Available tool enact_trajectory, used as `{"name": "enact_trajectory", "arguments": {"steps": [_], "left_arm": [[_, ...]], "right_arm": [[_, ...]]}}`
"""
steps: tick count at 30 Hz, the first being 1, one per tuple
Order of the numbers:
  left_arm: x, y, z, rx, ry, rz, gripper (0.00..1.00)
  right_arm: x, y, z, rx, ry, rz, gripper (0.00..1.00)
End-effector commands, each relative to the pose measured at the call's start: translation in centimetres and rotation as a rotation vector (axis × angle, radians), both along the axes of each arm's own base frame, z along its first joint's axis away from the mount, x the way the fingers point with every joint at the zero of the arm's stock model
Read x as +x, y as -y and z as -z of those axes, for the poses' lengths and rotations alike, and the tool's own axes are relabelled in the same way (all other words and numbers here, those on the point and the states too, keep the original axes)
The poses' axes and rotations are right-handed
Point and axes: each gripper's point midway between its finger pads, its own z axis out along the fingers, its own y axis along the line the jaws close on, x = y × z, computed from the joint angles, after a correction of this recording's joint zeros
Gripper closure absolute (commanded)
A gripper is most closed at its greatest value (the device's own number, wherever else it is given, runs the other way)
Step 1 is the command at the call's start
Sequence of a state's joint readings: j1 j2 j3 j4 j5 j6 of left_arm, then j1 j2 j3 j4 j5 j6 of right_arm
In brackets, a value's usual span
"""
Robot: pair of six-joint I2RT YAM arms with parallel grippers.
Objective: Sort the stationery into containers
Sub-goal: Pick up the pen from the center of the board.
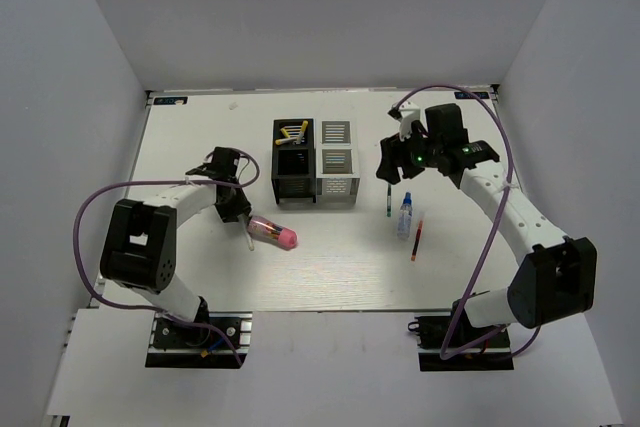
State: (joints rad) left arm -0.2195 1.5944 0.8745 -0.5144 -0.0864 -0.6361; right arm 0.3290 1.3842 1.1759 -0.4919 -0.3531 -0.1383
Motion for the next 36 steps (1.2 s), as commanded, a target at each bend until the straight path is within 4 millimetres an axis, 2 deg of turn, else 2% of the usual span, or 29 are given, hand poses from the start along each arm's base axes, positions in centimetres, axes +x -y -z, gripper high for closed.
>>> {"name": "enact_trajectory", "arguments": {"steps": [1,5,8,10,14,16,17,18,19,21,22,24,27,28,29,30,32,33,34,35,36], "left_arm": [[-2.6,-1.7,1.5,0.105,-0.112,0.039,0.60],[-3.7,-2.3,1.3,0.154,-0.160,0.077,0.61],[-4.7,-2.9,2.2,0.183,-0.220,0.101,0.63],[-4.8,-2.6,2.2,0.184,-0.219,0.111,0.69],[-4.9,-2.3,2.7,0.166,-0.224,0.116,0.88],[-4.7,-2.0,2.7,0.148,-0.215,0.110,0.94],[-4.2,-1.8,2.2,0.143,-0.193,0.109,1.00],[-3.8,-1.5,1.7,0.128,-0.172,0.112,1.00],[-2.6,-1.0,0.2,0.105,-0.117,0.113,1.00],[-1.8,-0.5,-1.7,0.083,-0.070,0.116,1.00],[-0.6,-0.2,-3.5,0.073,-0.019,0.114,1.00],[0.5,0.5,-6.9,0.035,0.081,0.132,1.00],[2.6,1.7,-12.9,-0.025,0.263,0.181,1.00],[3.0,2.2,-14.0,-0.040,0.299,0.202,1.00],[3.2,2.8,-15.1,-0.071,0.325,0.231,1.00],[4.1,3.5,-17.3,-0.101,0.390,0.245,1.00],[4.8,5.2,-19.6,-0.175,0.468,0.310,1.00],[6.0,6.1,-21.6,-0.210,0.554,0.335,1.00],[6.5,6.7,-22.5,-0.235,0.594,0.355,1.00],[7.0,7.7,-24.1,-0.261,0.650,0.385,1.00],[8.3,8.4,-26.4,-0.286,0.741,0.393,1.00]], "right_arm": [[0.1,-0.2,-2.0,0.042,0.057,-0.004,0.32],[0.1,-0.1,-2.1,0.061,0.047,0.007,0.32],[0.1,-0.2,-2.1,0.072,0.042,0.004,0.32],[0.1,-0.2,-2.4,0.078,0.049,0.005,0.32],[0.0,0.0,-2.5,0.081,0.049,0.008,0.32],[-0.1,-0.1,-2.6,0.084,0.052,0.005,0.32],[-0.2,-0.1,-2.5,0.084,0.049,0.004,0.32],[-0.2,0.0,-2.6,0.081,0.054,0.004,0.32],[-0.2,0.0,-2.7,0.082,0.058,0.002,0.32],[-0.5,0.1,-2.4,0.075,0.054,-0.011,0.29],[-0.6,0.1,-2.6,0.076,0.059,-0.014,0.26],[-1.1,-0.3,-2.5,0.080,0.058,-0.062,0.13],[-1.4,-0.4,-2.4,0.079,0.059,-0.094,0.12],[-1.7,-0.6,-2.3,0.084,0.054,-0.113,0.15],[-1.8,-0.7,-2.3,0.089,0.048,-0.119,0.29],[-1.8,-0.8,-2.1,0.090,0.045,-0.126,0.43],[-1.8,-1.0,-2.0,0.094,0.038,-0.141,0.82],[-1.8,-1.0,-1.9,0.095,0.034,-0.141,1.00],[-1.7,-0.9,-1.8,0.089,0.033,-0.135,1.00],[-1.6,-0.9,-1.6,0.083,0.029,-0.133,1.00],[-1.4,-0.8,-1.4,0.077,0.027,-0.123,1.00]]}}
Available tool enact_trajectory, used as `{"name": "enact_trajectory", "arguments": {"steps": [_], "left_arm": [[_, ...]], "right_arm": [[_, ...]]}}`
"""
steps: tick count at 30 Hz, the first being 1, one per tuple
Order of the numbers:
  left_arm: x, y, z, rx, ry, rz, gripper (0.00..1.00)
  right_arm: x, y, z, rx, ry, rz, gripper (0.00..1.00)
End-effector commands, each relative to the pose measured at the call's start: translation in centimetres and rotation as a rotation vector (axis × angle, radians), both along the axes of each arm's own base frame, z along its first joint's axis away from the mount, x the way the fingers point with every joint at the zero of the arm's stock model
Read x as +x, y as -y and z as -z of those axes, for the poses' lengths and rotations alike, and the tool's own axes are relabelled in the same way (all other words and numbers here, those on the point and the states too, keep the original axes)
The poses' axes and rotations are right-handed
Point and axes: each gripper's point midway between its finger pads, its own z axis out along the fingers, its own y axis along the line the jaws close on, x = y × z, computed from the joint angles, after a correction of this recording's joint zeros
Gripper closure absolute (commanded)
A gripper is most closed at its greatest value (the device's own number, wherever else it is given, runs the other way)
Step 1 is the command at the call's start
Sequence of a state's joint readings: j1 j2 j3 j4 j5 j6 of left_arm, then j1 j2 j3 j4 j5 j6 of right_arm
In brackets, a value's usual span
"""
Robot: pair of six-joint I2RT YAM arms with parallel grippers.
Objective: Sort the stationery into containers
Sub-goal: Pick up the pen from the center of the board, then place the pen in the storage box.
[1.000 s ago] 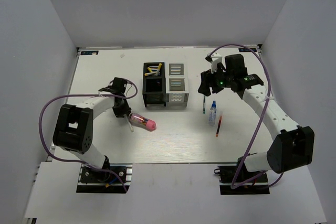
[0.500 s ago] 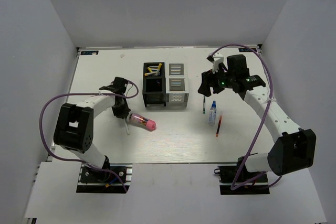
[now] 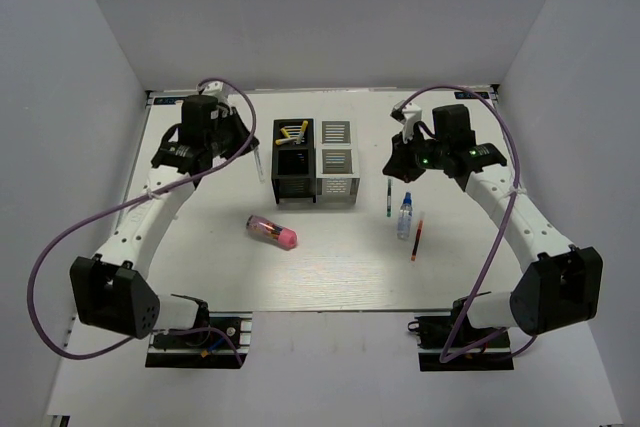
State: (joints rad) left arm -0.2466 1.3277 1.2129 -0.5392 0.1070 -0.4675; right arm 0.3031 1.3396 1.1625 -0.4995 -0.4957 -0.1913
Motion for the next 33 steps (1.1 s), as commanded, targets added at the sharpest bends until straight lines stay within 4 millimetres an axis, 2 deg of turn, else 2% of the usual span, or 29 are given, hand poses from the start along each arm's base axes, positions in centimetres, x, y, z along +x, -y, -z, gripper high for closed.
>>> {"name": "enact_trajectory", "arguments": {"steps": [1,2,5,6,7,9,11,13,14,15,18,20,21,22,25,28,29,31,33], "left_arm": [[2.8,3.2,-5.8,-0.107,0.218,0.123,1.00],[3.8,4.2,-5.6,-0.115,0.224,0.145,1.00],[6.9,5.5,-9.4,-0.138,0.379,0.162,1.00],[7.8,5.7,-9.7,-0.142,0.401,0.163,1.00],[9.4,6.0,-9.5,-0.136,0.426,0.140,1.00],[11.0,6.0,-10.3,-0.130,0.486,0.117,1.00],[12.9,6.2,-10.4,-0.116,0.523,0.085,1.00],[14.3,6.4,-9.6,-0.092,0.519,0.084,1.00],[14.6,7.2,-9.4,-0.082,0.514,0.102,1.00],[15.5,7.1,-7.3,-0.049,0.485,0.097,1.00],[16.1,7.4,-4.7,-0.004,0.458,0.073,1.00],[16.1,7.8,-3.6,0.001,0.450,0.074,1.00],[16.2,7.9,-3.8,-0.002,0.458,0.073,1.00],[16.7,8.0,-2.6,0.004,0.440,0.075,1.00],[16.7,9.3,-1.1,0.039,0.419,0.093,1.00],[16.2,9.6,0.0,0.055,0.402,0.101,0.99],[16.5,9.2,0.0,0.067,0.403,0.077,0.96],[15.9,9.1,1.7,0.097,0.376,0.074,0.85],[15.8,8.6,2.7,0.115,0.357,0.056,0.81]], "right_arm": [[0.3,0.0,0.2,-0.004,0.004,-0.005,1.00],[0.3,0.0,0.3,-0.006,0.001,-0.003,1.00],[0.2,0.3,0.7,-0.018,-0.005,0.002,1.00],[0.3,0.3,0.8,-0.019,-0.007,0.005,1.00],[0.2,0.3,0.8,-0.020,-0.003,0.006,1.00],[0.2,0.6,1.1,-0.031,-0.006,0.012,1.00],[0.1,0.8,1.2,-0.038,-0.001,0.018,1.00],[0.0,1.0,1.2,-0.042,0.004,0.021,1.00],[0.1,1.1,1.2,-0.043,0.006,0.026,1.00],[0.1,1.3,1.1,-0.046,0.010,0.028,1.00],[0.3,1.4,0.8,-0.041,0.017,0.035,1.00],[0.4,1.5,0.9,-0.040,0.009,0.038,1.00],[0.4,1.5,1.0,-0.042,0.009,0.038,0.99],[0.5,1.7,1.0,-0.042,0.007,0.044,0.98],[0.6,1.7,1.1,-0.044,0.005,0.045,0.91],[0.7,1.9,1.2,-0.044,0.002,0.050,0.82],[0.7,1.9,1.3,-0.043,-0.003,0.050,0.80],[0.7,2.0,1.3,-0.042,-0.003,0.054,0.78],[0.7,2.0,1.3,-0.041,-0.005,0.057,0.77]]}}
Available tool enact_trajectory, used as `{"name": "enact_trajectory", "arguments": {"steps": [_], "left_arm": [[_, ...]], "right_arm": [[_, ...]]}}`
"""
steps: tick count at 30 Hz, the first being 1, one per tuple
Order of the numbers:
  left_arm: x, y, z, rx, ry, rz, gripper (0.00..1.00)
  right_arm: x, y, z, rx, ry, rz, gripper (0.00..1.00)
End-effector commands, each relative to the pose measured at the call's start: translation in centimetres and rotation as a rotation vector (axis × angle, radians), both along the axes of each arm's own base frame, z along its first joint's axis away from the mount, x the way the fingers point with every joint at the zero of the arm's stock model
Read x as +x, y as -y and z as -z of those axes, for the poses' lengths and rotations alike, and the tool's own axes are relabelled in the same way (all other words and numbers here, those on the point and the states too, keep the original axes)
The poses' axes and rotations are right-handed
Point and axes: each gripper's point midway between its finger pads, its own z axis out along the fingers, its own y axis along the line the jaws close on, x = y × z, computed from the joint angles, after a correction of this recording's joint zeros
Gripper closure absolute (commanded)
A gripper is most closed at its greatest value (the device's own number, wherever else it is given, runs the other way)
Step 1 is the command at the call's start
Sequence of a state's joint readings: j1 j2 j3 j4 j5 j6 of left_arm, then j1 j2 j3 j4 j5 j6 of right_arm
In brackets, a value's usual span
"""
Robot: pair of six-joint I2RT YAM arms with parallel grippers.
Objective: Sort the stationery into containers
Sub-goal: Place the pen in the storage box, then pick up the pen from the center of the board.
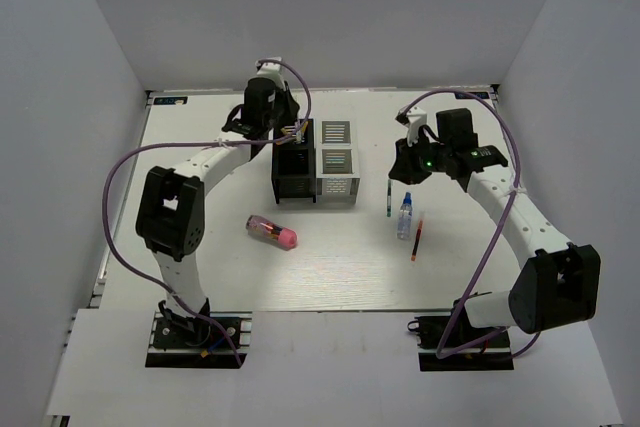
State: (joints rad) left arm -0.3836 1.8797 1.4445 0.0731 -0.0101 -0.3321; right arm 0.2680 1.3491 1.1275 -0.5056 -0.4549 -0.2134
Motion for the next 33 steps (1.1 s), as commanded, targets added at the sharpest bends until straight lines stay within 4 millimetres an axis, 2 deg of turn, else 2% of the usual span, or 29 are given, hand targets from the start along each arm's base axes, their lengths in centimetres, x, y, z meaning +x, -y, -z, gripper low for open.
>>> {"name": "enact_trajectory", "arguments": {"steps": [1,7,8,9,11,12,14,16,19,20,21,22,23,25,26,27,28,30,31,32,33], "left_arm": [[-0.5,-0.5,0.3,0.046,0.018,-0.029,0.78],[-1.2,-0.5,0.4,0.064,0.015,-0.032,0.67],[-1.2,-0.5,0.4,0.072,0.018,-0.030,0.59],[-1.4,-0.1,-0.1,0.068,0.026,-0.021,0.53],[-2.0,-0.3,-0.7,0.065,0.033,-0.021,0.38],[-2.4,-0.5,-1.8,0.055,0.055,-0.022,0.35],[-2.6,-0.6,-3.5,0.047,0.093,-0.021,0.23],[-2.8,-0.6,-6.5,0.030,0.151,-0.010,0.18],[-3.3,-0.6,-10.8,0.025,0.179,0.003,0.17],[-3.7,-0.7,-11.5,0.013,0.176,0.000,0.15],[-4.4,-0.7,-12.0,0.001,0.167,0.009,0.12],[-5.0,-0.9,-12.6,-0.014,0.160,0.006,0.07],[-6.5,-1.8,-13.7,-0.037,0.157,0.010,0.02],[-8.7,-2.0,-14.4,-0.093,0.151,0.039,0.00],[-9.8,-2.7,-12.4,-0.088,0.112,0.022,0.00],[-10.8,-3.3,-12.3,-0.121,0.100,-0.002,0.00],[-12.9,-4.0,-12.0,-0.147,0.093,-0.009,0.00],[-15.0,-4.5,-11.9,-0.190,0.086,-0.003,0.00],[-16.0,-4.6,-10.6,-0.186,0.065,0.010,0.00],[-17.2,-5.0,-11.3,-0.205,0.070,0.007,0.00],[-18.3,-5.2,-9.7,-0.191,-0.006,0.012,0.00]], "right_arm": [[0.2,0.3,-0.8,0.010,0.022,0.006,0.77],[0.3,0.5,-0.6,0.013,0.015,0.011,0.74],[0.2,0.4,-0.7,0.014,0.015,0.009,0.72],[0.2,0.5,-0.7,0.011,0.015,0.010,0.64],[0.2,0.5,-0.8,0.012,0.018,0.005,0.56],[0.2,0.6,-0.7,0.012,0.018,0.008,0.48],[0.2,0.6,-0.6,0.012,0.010,0.013,0.46],[0.1,0.7,-0.4,0.014,-0.007,0.027,0.46],[0.5,0.9,-0.1,0.003,-0.023,0.052,0.46],[0.7,1.0,0.1,-0.002,-0.034,0.062,0.46],[1.0,1.5,1.0,-0.026,-0.069,0.097,0.46],[1.2,1.4,0.9,-0.030,-0.071,0.101,0.46],[1.3,1.7,1.6,-0.040,-0.103,0.111,0.46],[1.6,2.0,2.8,-0.072,-0.143,0.133,0.46],[1.7,2.1,3.1,-0.077,-0.154,0.143,0.45],[1.9,2.2,3.1,-0.080,-0.151,0.150,0.45],[2.0,2.3,3.8,-0.085,-0.172,0.165,0.44],[2.1,2.3,4.3,-0.099,-0.189,0.170,0.42],[2.5,2.6,4.8,-0.125,-0.199,0.188,0.42],[2.6,2.9,6.0,-0.144,-0.239,0.198,0.42],[2.5,3.0,7.2,-0.162,-0.282,0.200,0.40]]}}
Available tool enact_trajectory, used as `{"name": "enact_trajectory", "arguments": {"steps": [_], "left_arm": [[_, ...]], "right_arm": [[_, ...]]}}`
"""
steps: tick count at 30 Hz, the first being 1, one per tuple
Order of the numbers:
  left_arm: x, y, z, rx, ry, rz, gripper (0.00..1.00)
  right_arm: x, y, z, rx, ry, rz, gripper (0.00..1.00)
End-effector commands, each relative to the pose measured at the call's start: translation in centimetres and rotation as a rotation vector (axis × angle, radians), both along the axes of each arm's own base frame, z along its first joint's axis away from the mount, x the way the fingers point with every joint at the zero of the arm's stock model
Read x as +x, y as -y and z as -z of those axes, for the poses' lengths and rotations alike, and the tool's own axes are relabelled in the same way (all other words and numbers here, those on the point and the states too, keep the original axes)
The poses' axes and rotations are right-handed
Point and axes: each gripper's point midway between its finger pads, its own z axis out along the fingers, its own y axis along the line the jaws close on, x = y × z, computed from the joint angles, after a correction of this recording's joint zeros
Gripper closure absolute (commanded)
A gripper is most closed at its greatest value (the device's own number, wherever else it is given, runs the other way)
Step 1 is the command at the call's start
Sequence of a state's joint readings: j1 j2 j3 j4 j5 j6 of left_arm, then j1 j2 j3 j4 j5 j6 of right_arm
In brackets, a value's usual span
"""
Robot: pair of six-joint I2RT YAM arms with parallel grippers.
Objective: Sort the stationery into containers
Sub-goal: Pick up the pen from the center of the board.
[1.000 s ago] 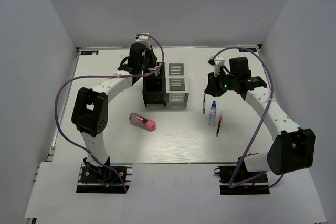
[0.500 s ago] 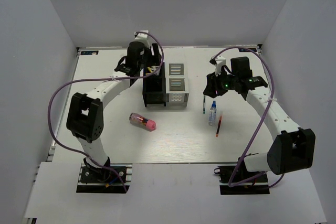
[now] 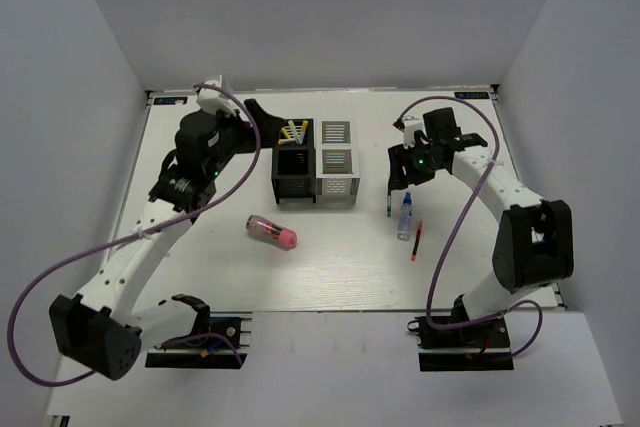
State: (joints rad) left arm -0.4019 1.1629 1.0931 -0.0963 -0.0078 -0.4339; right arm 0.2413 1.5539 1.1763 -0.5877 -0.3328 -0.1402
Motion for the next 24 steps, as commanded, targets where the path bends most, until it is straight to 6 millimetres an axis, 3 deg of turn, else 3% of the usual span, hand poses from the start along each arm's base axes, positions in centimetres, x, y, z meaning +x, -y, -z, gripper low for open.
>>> {"name": "enact_trajectory", "arguments": {"steps": [1,3,5,7,8,11,12,17,24], "left_arm": [[-3.1,-0.3,4.6,-0.008,-0.205,0.024,0.01],[-4.7,-0.5,6.4,0.032,-0.288,0.023,0.03],[-6.4,-1.2,8.8,0.055,-0.367,0.016,0.09],[-7.9,-2.4,9.6,0.049,-0.363,-0.013,0.09],[-8.3,-3.0,9.7,0.044,-0.354,-0.041,0.09],[-9.8,-4.0,9.6,0.012,-0.324,-0.066,0.09],[-10.2,-4.4,10.6,0.024,-0.343,-0.076,0.09],[-11.7,-4.2,12.7,0.005,-0.416,-0.060,0.09],[-11.8,-4.1,13.1,-0.001,-0.429,-0.055,0.10]], "right_arm": [[1.8,0.7,0.5,-0.055,-0.029,0.046,0.40],[2.2,0.5,2.2,-0.076,-0.075,0.042,0.40],[3.2,0.1,2.2,-0.074,-0.063,0.050,0.40],[4.1,0.2,3.0,-0.098,-0.078,0.070,0.40],[4.0,0.3,4.5,-0.115,-0.127,0.086,0.40],[4.2,0.5,5.3,-0.127,-0.140,0.099,0.40],[4.2,0.4,5.6,-0.128,-0.137,0.100,0.40],[4.1,0.3,7.6,-0.178,-0.154,0.129,0.45],[3.5,-0.3,10.0,-0.206,-0.186,0.142,0.50]]}}
